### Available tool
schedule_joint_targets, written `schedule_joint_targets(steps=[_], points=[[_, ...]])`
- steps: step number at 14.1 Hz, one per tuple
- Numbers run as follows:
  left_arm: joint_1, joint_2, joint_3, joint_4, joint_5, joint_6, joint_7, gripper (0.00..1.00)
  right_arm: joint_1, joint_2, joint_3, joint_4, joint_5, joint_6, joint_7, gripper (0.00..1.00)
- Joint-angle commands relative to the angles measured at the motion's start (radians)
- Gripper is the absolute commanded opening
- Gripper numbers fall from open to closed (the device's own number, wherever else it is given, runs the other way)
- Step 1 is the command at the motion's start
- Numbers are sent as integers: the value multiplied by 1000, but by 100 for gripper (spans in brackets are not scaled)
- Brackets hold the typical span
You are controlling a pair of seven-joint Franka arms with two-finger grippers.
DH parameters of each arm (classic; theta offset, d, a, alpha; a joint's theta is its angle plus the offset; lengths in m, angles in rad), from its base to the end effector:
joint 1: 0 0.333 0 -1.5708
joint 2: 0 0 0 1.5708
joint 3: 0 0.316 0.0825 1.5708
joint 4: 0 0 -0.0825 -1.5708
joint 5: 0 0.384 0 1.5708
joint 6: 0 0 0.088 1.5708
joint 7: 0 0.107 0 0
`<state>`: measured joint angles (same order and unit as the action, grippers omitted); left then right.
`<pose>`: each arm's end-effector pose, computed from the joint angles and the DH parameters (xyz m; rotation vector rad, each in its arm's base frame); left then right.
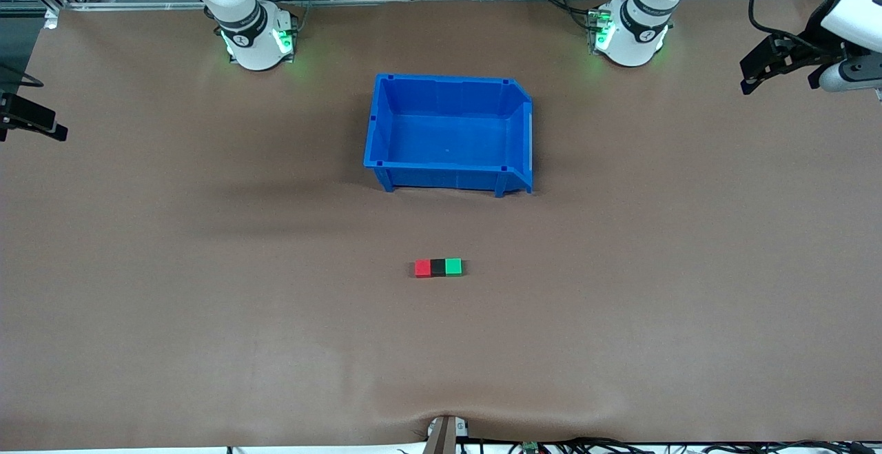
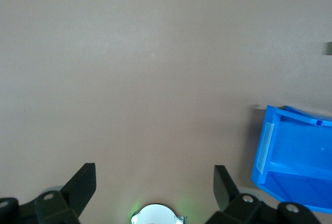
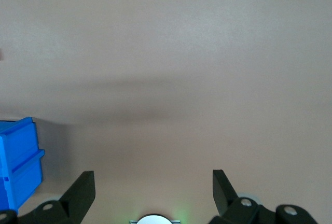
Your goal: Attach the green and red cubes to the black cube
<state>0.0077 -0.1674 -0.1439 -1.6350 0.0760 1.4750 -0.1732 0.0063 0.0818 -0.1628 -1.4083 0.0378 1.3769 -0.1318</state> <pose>0.4871 -0.0652 0.6732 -3.0431 -0.0706 -0.0319 0.5537 -0.0783 0.6387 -3.0969 0.0305 0.1667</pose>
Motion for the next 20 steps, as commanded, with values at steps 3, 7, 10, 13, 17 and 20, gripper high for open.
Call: schedule_joint_targets(steps=[3,7,10,13,17,20], points=[[0,-11,0,7,4,-22,8,100,-17,1,9,11,16,-12,-14,100],[0,-11,0,6,-1,-35,9,100,-17,1,9,11,16,-12,-14,100],[0,-12,1,4,-15,-36,-20,100,-19,1,8,11,14,-12,-14,100],[0,-12,32,4,-24,-38,-19,100,-19,1,8,12,14,-12,-14,100],[0,-6,43,6,-47,-38,-28,100,-17,1,8,11,14,-12,-14,100],[-2,-6,37,6,-35,-38,-29,100,-19,1,8,11,14,-13,-14,100]])
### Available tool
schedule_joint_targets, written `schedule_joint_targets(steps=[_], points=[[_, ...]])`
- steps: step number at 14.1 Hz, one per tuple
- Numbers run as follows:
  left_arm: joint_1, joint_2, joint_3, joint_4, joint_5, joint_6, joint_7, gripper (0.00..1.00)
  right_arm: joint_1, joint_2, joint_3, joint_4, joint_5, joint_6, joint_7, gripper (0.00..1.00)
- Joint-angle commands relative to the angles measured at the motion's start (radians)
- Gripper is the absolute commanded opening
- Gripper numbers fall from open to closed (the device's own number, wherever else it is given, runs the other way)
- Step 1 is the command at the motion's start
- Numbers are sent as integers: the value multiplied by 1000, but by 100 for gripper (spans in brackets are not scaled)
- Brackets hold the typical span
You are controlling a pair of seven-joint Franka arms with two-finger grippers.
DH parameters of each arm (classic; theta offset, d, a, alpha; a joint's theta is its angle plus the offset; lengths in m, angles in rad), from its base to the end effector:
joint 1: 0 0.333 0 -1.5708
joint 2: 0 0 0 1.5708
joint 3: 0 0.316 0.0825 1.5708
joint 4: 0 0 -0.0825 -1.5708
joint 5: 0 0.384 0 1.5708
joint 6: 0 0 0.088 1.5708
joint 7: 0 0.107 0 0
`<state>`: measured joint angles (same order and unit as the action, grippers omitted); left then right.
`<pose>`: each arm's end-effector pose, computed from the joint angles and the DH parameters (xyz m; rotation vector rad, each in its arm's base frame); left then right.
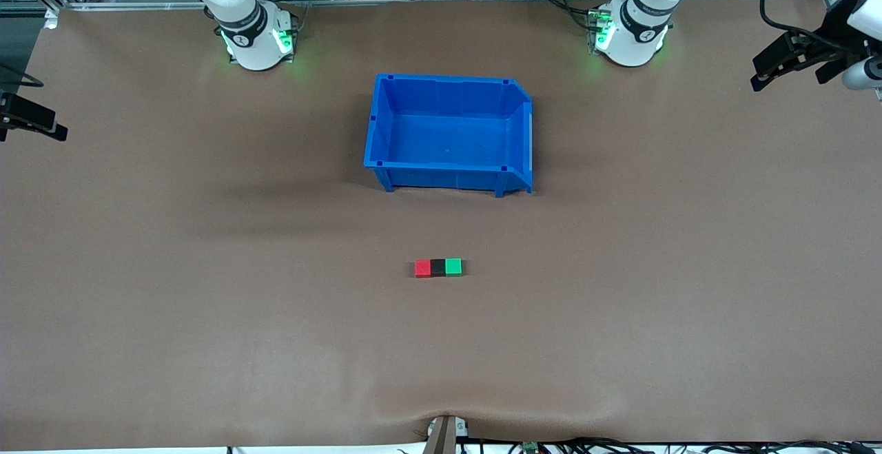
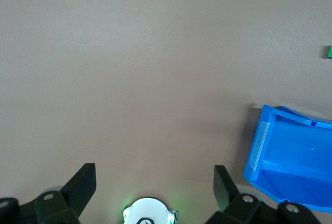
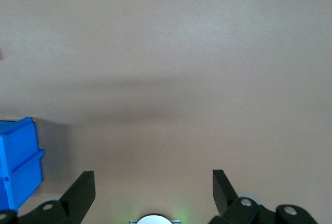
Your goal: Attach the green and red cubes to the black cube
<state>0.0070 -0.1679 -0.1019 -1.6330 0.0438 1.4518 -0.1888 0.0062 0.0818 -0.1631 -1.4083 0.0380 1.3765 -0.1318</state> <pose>0.4863 -0.0463 0.6725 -3.0758 -0.1544 0.0084 0.5536 -0.0785 0.6387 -3.0966 0.0311 0.1672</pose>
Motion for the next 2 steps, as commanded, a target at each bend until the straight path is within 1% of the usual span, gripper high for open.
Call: schedule_joint_targets(steps=[1,2], points=[[-1,-5,-7,4,-2,-14,-14,100,-19,1,8,11,14,-13,-14,100],[-1,-4,-7,2,-2,-14,-14,100,-19,1,8,11,14,-13,-14,100]])
